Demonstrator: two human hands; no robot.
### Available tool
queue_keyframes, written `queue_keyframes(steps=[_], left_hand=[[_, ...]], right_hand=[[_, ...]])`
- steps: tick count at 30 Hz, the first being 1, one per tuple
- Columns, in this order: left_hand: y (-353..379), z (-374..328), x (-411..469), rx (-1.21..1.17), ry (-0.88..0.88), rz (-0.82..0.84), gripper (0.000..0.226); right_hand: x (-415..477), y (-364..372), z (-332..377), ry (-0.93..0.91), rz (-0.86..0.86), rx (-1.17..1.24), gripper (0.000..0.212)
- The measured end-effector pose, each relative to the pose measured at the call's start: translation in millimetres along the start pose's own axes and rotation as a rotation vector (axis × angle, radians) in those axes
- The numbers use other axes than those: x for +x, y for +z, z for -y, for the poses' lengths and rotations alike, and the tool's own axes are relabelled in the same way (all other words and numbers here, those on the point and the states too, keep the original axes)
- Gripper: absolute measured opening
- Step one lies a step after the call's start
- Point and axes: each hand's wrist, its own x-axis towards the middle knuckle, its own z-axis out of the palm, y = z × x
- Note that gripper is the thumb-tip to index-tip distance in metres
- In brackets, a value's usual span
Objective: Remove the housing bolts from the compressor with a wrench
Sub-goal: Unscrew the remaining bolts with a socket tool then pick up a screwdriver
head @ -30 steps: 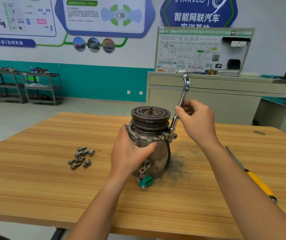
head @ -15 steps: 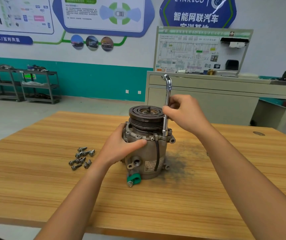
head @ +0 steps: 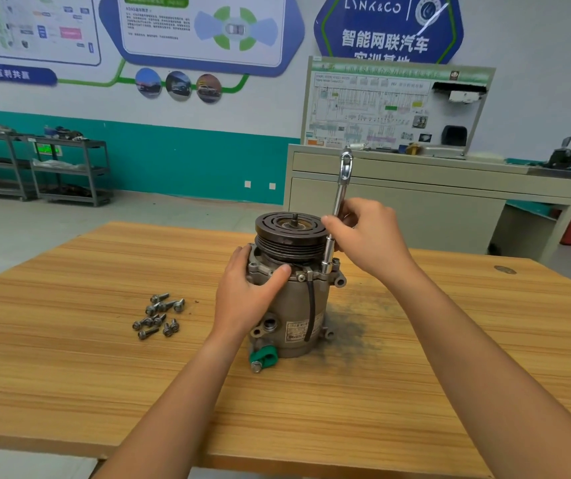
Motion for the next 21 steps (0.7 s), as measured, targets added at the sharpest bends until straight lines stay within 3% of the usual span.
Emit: queue_keyframes(steps=[2, 6, 9, 15, 17, 19, 21], left_hand=[[-1.0, 1.3, 1.0, -0.023, -0.008, 0.006, 0.067], [-8.4, 2.5, 3.7, -0.116, -0.014, 0.072, 0.052], [-15.3, 6.6, 13.6, -0.142, -0.063, 0.170, 0.058], [-47.3, -9.5, 30.8, 0.047, -0.129, 0.445, 0.074], [-56.5, -32.1, 36.4, 0.081, -0.011, 0.319, 0.071], [-55.3, -69.0, 42.1, 0.027, 0.218, 0.194, 0.054], [-46.2, -108.3, 48.6, -0.023, 0.411, 0.219, 0.044]], right_hand=[[-0.7, 0.4, 2.1, -0.001, -0.004, -0.001, 0.018], [-4.3, -1.9, 7.3, 0.018, 0.010, 0.048, 0.017], [-9.1, -1.9, 12.0, 0.010, 0.021, 0.060, 0.016], [-6.6, -2.5, 22.0, -0.019, 0.120, 0.008, 0.018], [-5.7, -1.4, 23.6, -0.025, 0.148, -0.012, 0.021], [-6.3, 1.2, 24.7, -0.040, 0.141, -0.045, 0.030], [-5.4, 2.1, 25.8, -0.030, 0.148, -0.050, 0.036]])
